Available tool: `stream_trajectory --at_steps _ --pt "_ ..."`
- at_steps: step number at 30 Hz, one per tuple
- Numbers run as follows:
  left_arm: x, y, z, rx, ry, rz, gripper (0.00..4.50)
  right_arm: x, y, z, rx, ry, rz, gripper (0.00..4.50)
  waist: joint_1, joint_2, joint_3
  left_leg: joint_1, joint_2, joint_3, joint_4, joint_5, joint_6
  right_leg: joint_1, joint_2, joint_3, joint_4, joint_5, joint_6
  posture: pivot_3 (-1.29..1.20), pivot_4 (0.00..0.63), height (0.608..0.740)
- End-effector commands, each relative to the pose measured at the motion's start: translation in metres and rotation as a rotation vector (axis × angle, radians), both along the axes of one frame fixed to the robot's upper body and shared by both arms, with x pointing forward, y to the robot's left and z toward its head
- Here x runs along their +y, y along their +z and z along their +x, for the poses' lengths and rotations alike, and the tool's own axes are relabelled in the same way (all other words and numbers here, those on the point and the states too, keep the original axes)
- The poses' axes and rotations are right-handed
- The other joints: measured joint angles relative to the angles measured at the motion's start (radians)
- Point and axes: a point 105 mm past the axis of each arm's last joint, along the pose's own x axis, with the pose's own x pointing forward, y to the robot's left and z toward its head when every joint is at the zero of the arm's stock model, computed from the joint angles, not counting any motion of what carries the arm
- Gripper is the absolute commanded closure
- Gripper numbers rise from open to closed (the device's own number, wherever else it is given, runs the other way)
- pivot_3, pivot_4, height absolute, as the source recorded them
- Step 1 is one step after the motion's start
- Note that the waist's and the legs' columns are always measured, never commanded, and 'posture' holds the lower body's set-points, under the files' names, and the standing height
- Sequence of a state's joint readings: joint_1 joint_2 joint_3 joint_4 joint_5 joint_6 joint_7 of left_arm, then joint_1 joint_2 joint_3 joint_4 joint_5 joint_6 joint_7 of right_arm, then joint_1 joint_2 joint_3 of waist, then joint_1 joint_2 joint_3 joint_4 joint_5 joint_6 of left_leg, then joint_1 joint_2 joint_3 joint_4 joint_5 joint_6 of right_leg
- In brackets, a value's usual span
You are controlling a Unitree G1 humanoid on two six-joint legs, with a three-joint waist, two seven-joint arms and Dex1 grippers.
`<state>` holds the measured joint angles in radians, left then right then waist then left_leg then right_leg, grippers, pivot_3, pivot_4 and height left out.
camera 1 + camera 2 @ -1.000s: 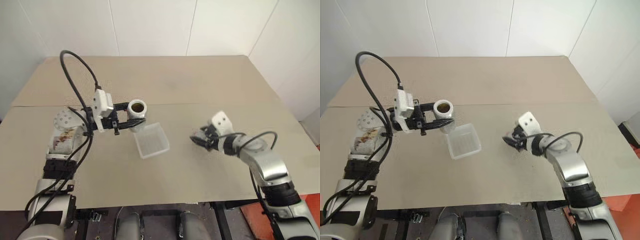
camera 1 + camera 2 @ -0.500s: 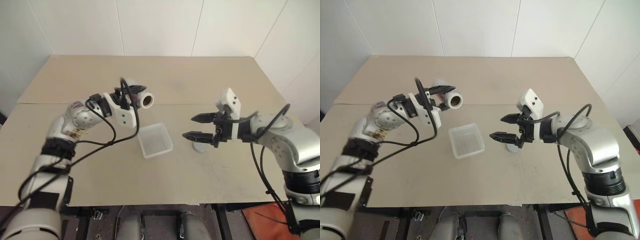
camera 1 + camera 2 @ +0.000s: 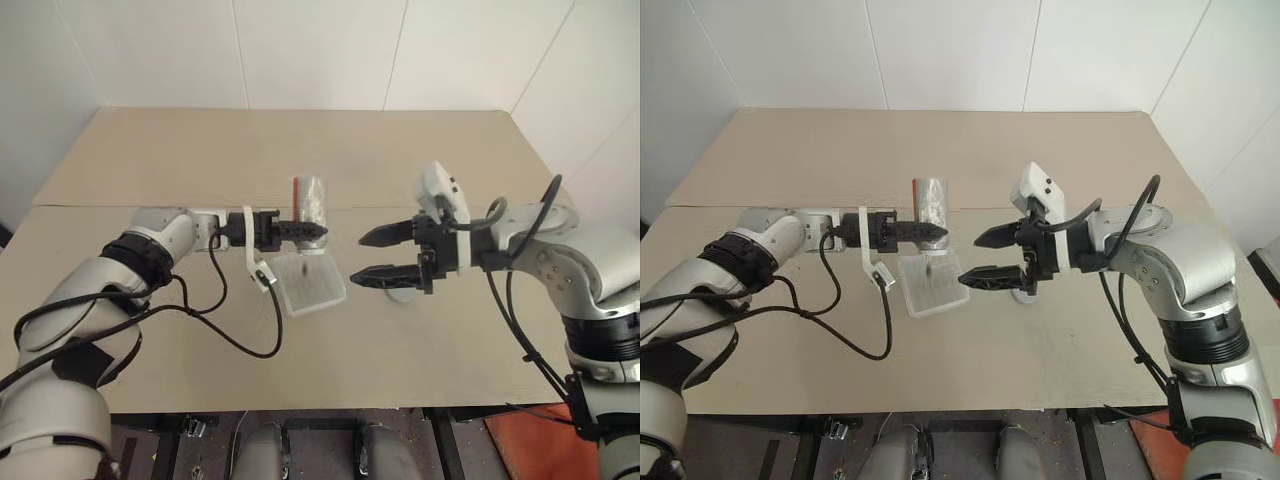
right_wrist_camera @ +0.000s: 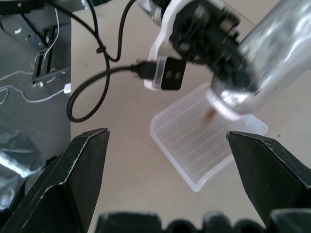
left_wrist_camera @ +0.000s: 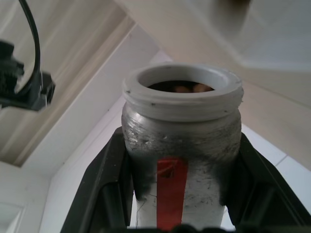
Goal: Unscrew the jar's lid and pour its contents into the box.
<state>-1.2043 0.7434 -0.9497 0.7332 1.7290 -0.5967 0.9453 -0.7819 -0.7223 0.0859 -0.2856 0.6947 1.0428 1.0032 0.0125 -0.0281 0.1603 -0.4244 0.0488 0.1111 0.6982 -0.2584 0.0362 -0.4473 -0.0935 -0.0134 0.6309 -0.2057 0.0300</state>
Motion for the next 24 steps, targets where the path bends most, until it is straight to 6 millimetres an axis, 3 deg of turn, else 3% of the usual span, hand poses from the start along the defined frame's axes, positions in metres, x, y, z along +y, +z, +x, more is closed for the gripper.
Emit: stream_trajectory --at_steps 1,7,12,16,19,24 --pt "-0.002 0.02 0.003 -0.058 -0.007 -0.027 2.47 0.001 0.023 -0.003 -0.071 0.002 0.055 0.02 0.0 0.0 0.0 0.0 0.0 0.0 0.0 0.0 0.0 0.0 0.0 0.0 0.0 0.0 0.0 0.0 0.15 0.74" --pt "-0.003 0.024 0.004 -0.023 0.02 -0.085 2.47 0.0 0.022 -0.005 -0.077 -0.003 0.063 0.02 0.003 0.0 0.0 -0.001 0.0 0.0 0.001 0.0 0.0 0.0 -0.001 0.0 0.0 0.0 0.0 0.0 0.15 0.74" --pt "0.012 0.036 0.005 0.223 0.148 -0.339 2.47 0.0 0.021 -0.005 -0.089 -0.01 0.067 0.02 -0.001 0.0 0.0 0.0 0.0 0.0 0.001 0.0 0.0 0.0 0.0 0.0 0.0 0.0 0.0 0.0 0.15 0.74" --pt "0.027 0.046 0.005 0.712 0.271 -0.826 2.47 0.001 0.021 -0.002 -0.14 -0.02 0.107 0.02 -0.007 0.0 0.0 0.001 0.001 0.001 0.002 0.0 -0.001 0.0 -0.001 0.0 0.001 0.0 0.0 0.0 0.15 0.74" --pt "0.037 0.048 0.002 0.924 0.315 -1.011 2.47 0.002 0.021 0.0 -0.182 -0.025 0.131 0.02 -0.012 0.0 0.0 0.001 0.002 0.001 0.003 0.002 -0.004 0.0 -0.001 0.0 0.001 0.0 0.0 0.0 0.15 0.74" --pt "0.061 0.052 -0.001 1.44 0.345 -1.442 2.47 0.001 0.019 0.004 -0.255 -0.037 0.14 0.02 -0.011 0.0 0.0 0.0 0.002 0.0 0.007 0.002 -0.003 0.003 0.0 0.0 0.001 0.0 0.0 0.0 0.15 0.74"
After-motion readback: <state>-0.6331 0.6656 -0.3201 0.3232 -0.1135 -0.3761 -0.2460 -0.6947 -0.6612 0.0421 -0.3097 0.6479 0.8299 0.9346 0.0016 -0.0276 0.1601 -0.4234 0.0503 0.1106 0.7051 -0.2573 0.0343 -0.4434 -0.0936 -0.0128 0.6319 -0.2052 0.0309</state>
